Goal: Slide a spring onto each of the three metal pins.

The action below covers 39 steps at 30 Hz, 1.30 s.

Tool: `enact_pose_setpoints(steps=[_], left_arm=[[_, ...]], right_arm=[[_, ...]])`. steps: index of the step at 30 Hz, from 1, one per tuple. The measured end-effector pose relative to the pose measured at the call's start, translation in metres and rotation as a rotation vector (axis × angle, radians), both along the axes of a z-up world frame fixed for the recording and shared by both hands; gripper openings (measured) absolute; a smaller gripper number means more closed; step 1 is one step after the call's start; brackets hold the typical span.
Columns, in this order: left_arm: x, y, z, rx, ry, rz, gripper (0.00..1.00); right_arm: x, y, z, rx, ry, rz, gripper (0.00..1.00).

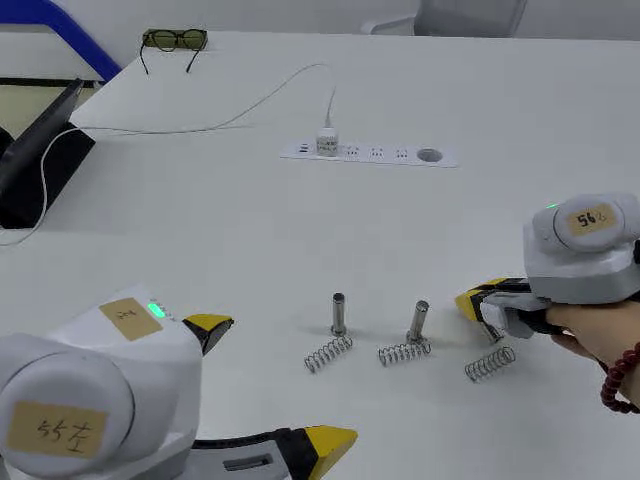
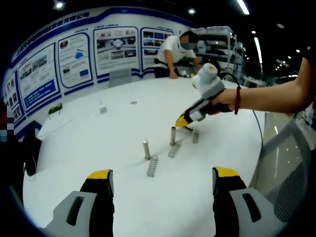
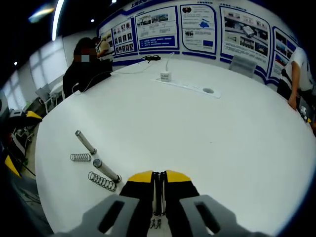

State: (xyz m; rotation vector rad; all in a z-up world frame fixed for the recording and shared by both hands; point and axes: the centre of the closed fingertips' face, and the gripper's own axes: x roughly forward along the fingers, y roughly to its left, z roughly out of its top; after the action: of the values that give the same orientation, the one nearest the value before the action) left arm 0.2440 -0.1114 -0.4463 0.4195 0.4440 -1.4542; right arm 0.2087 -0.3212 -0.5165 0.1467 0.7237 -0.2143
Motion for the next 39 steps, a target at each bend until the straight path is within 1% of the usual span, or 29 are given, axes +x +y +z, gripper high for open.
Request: enact_pose_setpoints(steps=[6,15,23,26,28,33,35,36,39], left_arm=[[0.001,0.000,0.005,-0.013,-0.004,0.001,0.82],[0.001,0.000,0.010,-0.024,-0.009,-0.001,0.79],[-0.001,-0.001,0.012,-0.029,-0.022,-0.006,0.79],[-0.001,0.000,0.012,-0.029,-0.023,-0.007,0.79],[-0.002,0.000,0.012,-0.031,-0.022,-0.008,0.78],[-0.002,0.000,0.012,-0.029,-0.025,-0.009,0.78],[-0.002,0.001,0.012,-0.030,-0.029,-0.009,0.77],[-0.002,0.001,0.012,-0.027,-0.031,-0.008,0.77],[0.000,0.002,0.012,-0.025,-0.031,-0.002,0.77]], right_arm=[[-0.006,0.001,0.013,0.002,-0.023,-0.007,0.09],[-0.018,0.006,0.022,-0.012,-0.026,-0.011,0.09],[-0.028,0.011,0.025,-0.049,-0.003,0.008,0.09],[-0.029,0.012,0.024,-0.049,-0.001,0.013,0.09],[-0.031,0.012,0.024,-0.063,0.009,0.020,0.09],[-0.033,0.013,0.023,-0.076,0.029,0.029,0.09],[-0.034,0.013,0.023,-0.071,0.035,0.022,0.09],[-0.035,0.014,0.022,-0.057,0.034,0.013,0.09],[-0.037,0.012,0.022,-0.038,0.026,-0.007,0.09]])
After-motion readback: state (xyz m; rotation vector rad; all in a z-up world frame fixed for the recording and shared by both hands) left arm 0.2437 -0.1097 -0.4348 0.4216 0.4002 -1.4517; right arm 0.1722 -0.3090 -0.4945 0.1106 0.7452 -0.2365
